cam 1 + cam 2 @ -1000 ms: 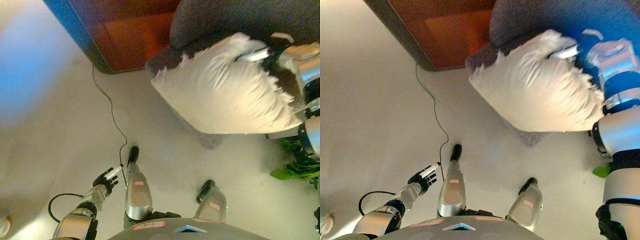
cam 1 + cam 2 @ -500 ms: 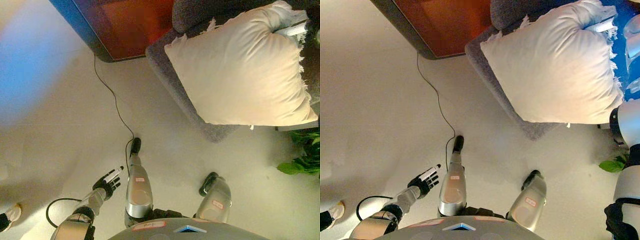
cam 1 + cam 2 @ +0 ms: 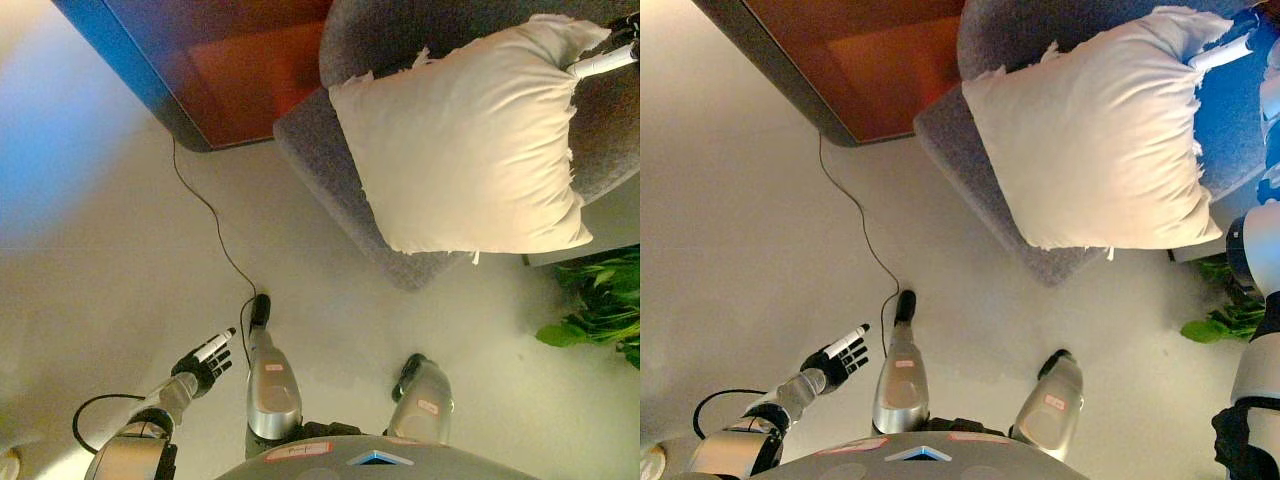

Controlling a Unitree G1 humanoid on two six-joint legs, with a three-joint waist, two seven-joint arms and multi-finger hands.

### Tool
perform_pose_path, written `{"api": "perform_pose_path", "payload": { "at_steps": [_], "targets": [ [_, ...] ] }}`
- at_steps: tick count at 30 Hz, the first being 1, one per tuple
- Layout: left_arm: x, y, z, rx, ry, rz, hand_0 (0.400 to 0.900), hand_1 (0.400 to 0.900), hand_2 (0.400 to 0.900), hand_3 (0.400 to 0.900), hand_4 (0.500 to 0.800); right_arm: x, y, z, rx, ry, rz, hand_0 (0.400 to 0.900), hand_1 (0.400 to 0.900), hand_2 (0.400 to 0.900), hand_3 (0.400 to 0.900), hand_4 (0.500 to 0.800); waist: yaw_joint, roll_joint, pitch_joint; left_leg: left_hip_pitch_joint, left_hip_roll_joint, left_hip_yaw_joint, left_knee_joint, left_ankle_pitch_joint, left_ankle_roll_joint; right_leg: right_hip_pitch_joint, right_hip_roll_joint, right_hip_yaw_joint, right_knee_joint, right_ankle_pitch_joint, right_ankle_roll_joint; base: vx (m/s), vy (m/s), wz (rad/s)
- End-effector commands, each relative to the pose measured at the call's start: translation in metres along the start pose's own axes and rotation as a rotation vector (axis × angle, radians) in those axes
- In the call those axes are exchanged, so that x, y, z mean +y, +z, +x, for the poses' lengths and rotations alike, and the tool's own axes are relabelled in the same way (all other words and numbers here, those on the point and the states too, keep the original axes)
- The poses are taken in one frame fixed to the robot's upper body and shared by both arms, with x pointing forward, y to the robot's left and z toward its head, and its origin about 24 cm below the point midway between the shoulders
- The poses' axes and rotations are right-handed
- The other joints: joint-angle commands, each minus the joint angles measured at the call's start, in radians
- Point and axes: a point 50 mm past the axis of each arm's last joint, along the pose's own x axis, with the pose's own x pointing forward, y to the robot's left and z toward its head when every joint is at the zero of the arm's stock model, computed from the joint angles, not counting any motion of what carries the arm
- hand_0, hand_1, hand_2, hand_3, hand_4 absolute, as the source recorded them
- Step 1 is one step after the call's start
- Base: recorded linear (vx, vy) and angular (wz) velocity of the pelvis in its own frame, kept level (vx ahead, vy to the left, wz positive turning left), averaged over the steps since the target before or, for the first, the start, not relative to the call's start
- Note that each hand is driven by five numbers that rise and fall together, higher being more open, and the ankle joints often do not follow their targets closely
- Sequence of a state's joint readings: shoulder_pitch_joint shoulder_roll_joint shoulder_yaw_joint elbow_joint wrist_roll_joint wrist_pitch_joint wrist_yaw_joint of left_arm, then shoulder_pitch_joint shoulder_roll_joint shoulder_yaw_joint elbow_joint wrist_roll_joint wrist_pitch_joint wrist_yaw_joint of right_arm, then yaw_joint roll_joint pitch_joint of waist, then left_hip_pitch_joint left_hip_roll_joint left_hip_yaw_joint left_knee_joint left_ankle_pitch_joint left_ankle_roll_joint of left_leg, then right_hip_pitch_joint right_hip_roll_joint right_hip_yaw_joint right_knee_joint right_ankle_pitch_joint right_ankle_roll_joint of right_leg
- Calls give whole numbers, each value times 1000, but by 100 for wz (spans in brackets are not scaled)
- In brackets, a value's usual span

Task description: Pick up the pillow and put it on the sofa.

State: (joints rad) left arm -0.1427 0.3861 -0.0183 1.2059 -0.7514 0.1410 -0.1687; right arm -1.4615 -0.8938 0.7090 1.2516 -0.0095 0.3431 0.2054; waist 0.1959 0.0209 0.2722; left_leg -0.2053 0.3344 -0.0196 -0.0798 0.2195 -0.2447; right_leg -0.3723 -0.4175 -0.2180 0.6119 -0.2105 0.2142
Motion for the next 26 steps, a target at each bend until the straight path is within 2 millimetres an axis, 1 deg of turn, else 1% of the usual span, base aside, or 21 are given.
{"api": "perform_pose_path", "payload": {
  "at_steps": [1, 6, 14, 18, 21, 23, 25, 26],
  "targets": [
    [42, 13, -13, 20, 127, 83, 900, 900, 900, 900, 800, -65, -39, -15, 135, -211, -91, 900, 900, 900, 900, 800, -31, -33, -83, 163, 120, 22, -7, -34, -17, -25, -30, 46, -168, 196, 35, 60, -11, -5],
    [47, 12, -14, 39, 142, 88, 900, 900, 900, 900, 800, -63, -56, -14, 179, -184, -73, 900, 900, 900, 900, 800, -35, -47, -104, 181, 127, 35, -7, -38, -17, 37, -13, 28, -215, 195, 34, 45, -26, -3],
    [64, 14, -22, 61, 186, 116, 900, 900, 900, 900, 800, -62, -80, -15, 245, -158, -52, 900, 900, 900, 900, 800, -43, -69, -137, 218, 127, 64, -7, -50, -17, 159, 11, -3, -336, 212, 44, 37, -17, -9],
    [65, 13, -22, 85, 185, 124, 900, 900, 900, 900, 800, -59, -91, -15, 267, -114, -45, 900, 900, 900, 900, 800, -51, -78, -157, 225, 130, 78, -7, -50, -17, 206, 20, -8, -386, 221, 48, 29, -1, -10],
    [66, 8, -23, 107, 188, 124, 900, 900, 900, 900, 800, -45, -97, -11, 237, -49, -7, 900, 900, 900, 900, 800, -58, -81, -174, 234, 132, 93, -7, -50, -17, 238, 27, -10, -417, 227, 48, 24, 46, -15],
    [64, 3, -22, 124, 186, 124, 900, 900, 900, 900, 800, -23, -104, -6, 205, 11, 31, 900, 900, 900, 900, 800, -63, -80, -190, 240, 130, 102, -7, -51, -17, 261, 29, -9, -437, 230, 48, 53, 74, -17],
    [63, 1, -21, 125, 186, 129, 900, 900, 900, 900, 800, 2, -113, -2, 172, 67, 121, 900, 900, 900, 900, 800, -68, -78, -203, 249, 128, 112, -7, -54, -17, 283, 31, -11, -454, 235, 48, 42, 84, -14],
    [61, 2, -20, 129, 192, 138, 900, 900, 900, 900, 800, 19, -119, 0, 157, 102, 171, 900, 900, 900, 900, 800, -72, -75, -207, 255, 127, 115, -6, -58, -17, 294, 30, -9, -462, 236, 48, 10, 56, -7]
  ]
}}
